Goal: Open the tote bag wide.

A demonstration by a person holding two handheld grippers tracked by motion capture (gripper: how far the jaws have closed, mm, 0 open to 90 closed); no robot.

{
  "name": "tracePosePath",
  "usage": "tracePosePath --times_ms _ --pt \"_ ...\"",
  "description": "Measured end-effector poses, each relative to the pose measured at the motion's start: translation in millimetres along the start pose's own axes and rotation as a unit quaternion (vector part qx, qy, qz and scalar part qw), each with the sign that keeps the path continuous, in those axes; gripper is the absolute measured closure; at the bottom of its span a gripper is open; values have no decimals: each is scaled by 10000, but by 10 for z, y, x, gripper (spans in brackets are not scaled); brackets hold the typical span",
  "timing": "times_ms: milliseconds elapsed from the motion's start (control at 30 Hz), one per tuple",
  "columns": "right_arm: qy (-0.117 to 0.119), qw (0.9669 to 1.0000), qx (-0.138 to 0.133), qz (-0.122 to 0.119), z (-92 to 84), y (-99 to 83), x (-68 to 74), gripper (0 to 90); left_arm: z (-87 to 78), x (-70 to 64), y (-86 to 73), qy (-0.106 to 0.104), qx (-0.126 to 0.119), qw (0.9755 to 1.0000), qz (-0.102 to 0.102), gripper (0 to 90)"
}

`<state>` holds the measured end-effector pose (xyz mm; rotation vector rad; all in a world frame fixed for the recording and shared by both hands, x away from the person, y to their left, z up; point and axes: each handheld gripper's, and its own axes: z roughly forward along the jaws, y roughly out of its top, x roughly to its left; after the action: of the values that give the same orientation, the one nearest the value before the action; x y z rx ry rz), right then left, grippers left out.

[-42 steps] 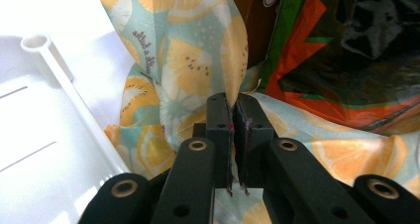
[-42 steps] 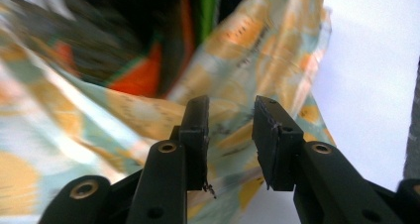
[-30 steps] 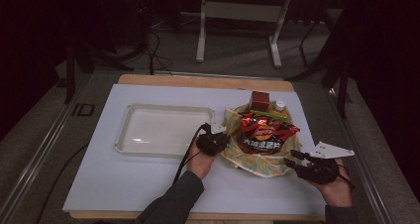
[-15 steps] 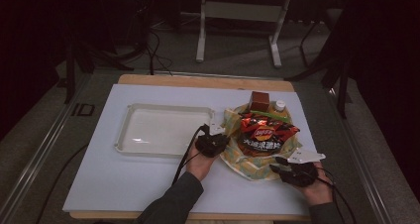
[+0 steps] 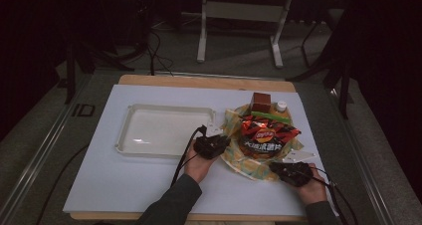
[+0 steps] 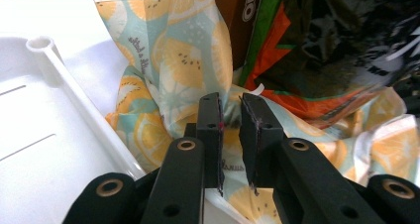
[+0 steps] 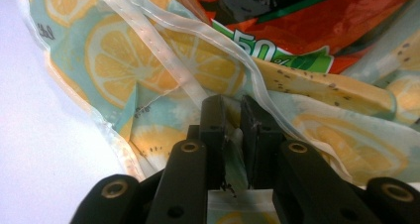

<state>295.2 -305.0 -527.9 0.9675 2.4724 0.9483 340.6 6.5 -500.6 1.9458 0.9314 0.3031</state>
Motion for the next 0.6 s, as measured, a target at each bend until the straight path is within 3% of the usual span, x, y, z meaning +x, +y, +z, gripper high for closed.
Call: tracePosePath --times_ms 233,600 --pt "79 9994 -262 214 -2 -81 -26 809 -114 24 4 -138 -20 9999 31 776" --pt "84 9993 -301 183 -1 -93 -28 808 -264 68 64 -447 -26 9988 189 722"
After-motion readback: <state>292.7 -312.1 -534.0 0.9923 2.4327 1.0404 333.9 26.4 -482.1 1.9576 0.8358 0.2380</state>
